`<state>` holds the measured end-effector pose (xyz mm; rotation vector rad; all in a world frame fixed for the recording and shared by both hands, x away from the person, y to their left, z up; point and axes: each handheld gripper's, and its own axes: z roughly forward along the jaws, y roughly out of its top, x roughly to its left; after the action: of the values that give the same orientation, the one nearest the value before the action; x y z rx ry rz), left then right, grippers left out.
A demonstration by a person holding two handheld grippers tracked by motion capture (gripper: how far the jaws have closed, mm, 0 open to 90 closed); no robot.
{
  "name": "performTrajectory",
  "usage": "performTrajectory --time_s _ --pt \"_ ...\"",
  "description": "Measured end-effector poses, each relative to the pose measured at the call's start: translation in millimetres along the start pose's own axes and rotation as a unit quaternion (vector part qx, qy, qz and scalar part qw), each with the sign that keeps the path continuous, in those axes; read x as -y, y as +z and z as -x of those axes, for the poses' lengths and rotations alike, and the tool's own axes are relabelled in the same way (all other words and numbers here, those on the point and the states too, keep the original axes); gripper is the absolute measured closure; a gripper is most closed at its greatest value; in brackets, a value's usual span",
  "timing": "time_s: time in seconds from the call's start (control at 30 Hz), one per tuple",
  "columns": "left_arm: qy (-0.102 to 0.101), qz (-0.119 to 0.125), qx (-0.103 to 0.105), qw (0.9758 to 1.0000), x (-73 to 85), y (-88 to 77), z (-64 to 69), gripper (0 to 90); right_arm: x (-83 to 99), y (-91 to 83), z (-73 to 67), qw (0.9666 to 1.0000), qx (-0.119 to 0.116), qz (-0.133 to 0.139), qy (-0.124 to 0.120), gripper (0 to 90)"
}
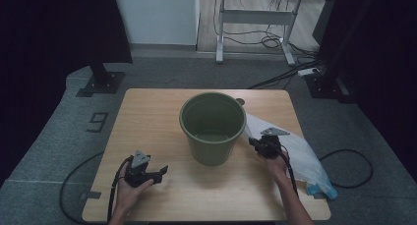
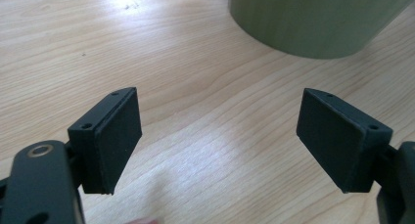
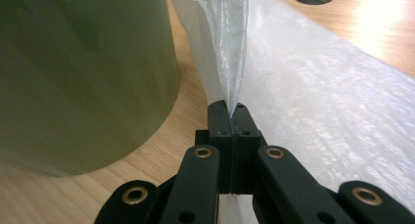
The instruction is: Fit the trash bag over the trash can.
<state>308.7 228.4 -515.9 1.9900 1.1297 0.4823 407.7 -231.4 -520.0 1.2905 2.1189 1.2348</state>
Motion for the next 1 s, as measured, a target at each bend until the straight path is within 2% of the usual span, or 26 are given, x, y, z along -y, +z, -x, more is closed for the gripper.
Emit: performTrajectory --time_s 0.03,0.07,0.23,0.4,0.43,0.53,0.6,0.63,0.7,0.87,0.9,1.0 --pt "0.000 0.000 0.000 1.0000 0.0 0.0 0.0 16.9 0.0 0.0 0.0 1.0000 0.000 0.000 0.000 88.5" --pt "-0.002 -0.001 -0.002 1.0000 0.3 -0.2 -1.1 17.0 -0.9 -7.7 4.4 0.9997 -0.009 0.014 0.019 88.5" --pt "-0.010 -0.002 -0.003 0.9999 -0.2 1.2 -2.8 17.2 -7.2 -23.9 8.4 0.9980 -0.012 0.049 0.038 88.5" --pt "-0.016 -0.003 -0.003 0.9999 -0.4 2.0 -4.6 17.2 -15.6 -40.1 3.8 0.9967 -0.009 0.073 0.036 88.5" --pt "-0.018 -0.003 -0.001 0.9998 -0.5 2.1 -5.1 17.3 -21.5 -49.5 2.8 0.9952 -0.014 0.087 0.042 88.5" --pt "-0.021 -0.003 0.000 0.9998 -0.9 2.2 -5.9 17.4 -27.2 -58.2 2.4 0.9935 -0.019 0.102 0.045 88.5" --pt "-0.029 0.001 0.000 0.9996 -4.3 0.1 -7.8 17.4 -32.7 -68.0 1.3 0.9910 -0.020 0.125 0.044 88.5" --pt "-0.029 0.001 0.000 0.9996 -4.3 0.1 -7.8 17.4 -32.7 -68.0 1.3 0.9910 -0.020 0.125 0.044 88.5" --pt "-0.036 0.006 0.001 0.9993 -6.6 -1.7 -8.6 17.4 -39.0 -74.9 -0.9 0.9908 -0.008 0.132 0.029 88.6" --pt "-0.028 -0.004 -0.008 0.9996 -6.3 -1.3 -7.4 17.4 -47.0 -81.9 1.4 0.9898 -0.010 0.137 0.037 88.6" --pt "-0.028 -0.003 -0.009 0.9996 -6.6 -1.4 -7.6 17.4 -51.9 -86.6 1.6 0.9888 -0.011 0.143 0.040 88.6" --pt "-0.027 -0.003 -0.010 0.9996 -7.1 -1.6 -7.8 17.4 -56.6 -90.9 -0.1 0.9881 -0.008 0.149 0.037 88.5"
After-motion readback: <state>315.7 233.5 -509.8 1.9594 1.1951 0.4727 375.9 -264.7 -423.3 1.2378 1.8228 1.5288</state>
